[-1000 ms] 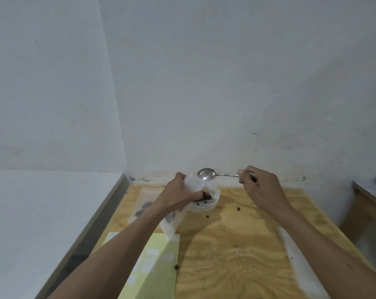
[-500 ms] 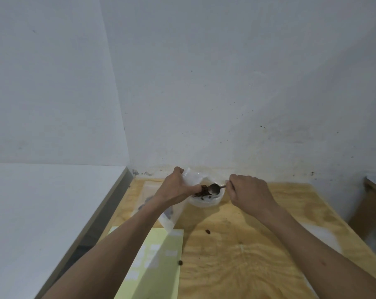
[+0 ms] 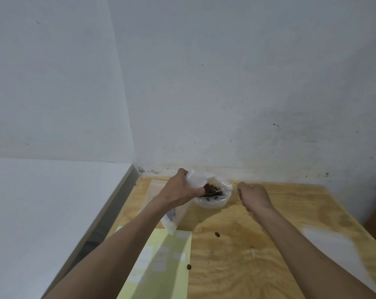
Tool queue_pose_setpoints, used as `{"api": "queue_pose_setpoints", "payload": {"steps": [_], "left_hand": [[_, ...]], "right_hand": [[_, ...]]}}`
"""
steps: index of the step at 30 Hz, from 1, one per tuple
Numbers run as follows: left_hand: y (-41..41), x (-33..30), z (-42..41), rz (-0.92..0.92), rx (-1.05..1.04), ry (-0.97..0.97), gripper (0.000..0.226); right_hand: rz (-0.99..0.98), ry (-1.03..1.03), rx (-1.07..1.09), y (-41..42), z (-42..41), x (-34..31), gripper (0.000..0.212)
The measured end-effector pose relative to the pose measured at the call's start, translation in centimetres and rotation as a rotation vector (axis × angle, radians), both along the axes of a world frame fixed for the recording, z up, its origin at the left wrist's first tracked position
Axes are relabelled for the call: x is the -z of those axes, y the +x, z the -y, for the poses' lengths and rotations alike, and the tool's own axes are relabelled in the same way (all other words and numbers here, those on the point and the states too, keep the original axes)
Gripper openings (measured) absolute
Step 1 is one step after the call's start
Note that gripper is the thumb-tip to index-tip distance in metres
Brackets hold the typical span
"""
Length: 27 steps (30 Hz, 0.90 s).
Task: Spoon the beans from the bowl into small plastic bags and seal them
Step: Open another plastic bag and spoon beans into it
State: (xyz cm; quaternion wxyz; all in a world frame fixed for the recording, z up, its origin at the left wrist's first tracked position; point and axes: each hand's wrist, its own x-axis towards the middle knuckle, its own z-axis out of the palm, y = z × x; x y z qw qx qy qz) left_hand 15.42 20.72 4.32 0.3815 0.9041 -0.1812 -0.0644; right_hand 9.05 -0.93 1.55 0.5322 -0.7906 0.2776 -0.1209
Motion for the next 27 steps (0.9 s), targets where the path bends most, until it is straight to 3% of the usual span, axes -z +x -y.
{"api": "queue_pose_setpoints", "payload": {"steps": [19, 27], "left_hand": [[-2.5, -2.1, 1.5, 0.031, 0.032, -0.021, 0.062], [-2.4, -2.2, 1.6, -0.014, -0.011, -0.086, 0.059]], "right_hand": [[0.199, 0.003, -0.113, -4.1, 3.0, -8.4, 0.027], [0.256, -0.174, -0.184, -4.1, 2.5, -8.7, 0.034]]}}
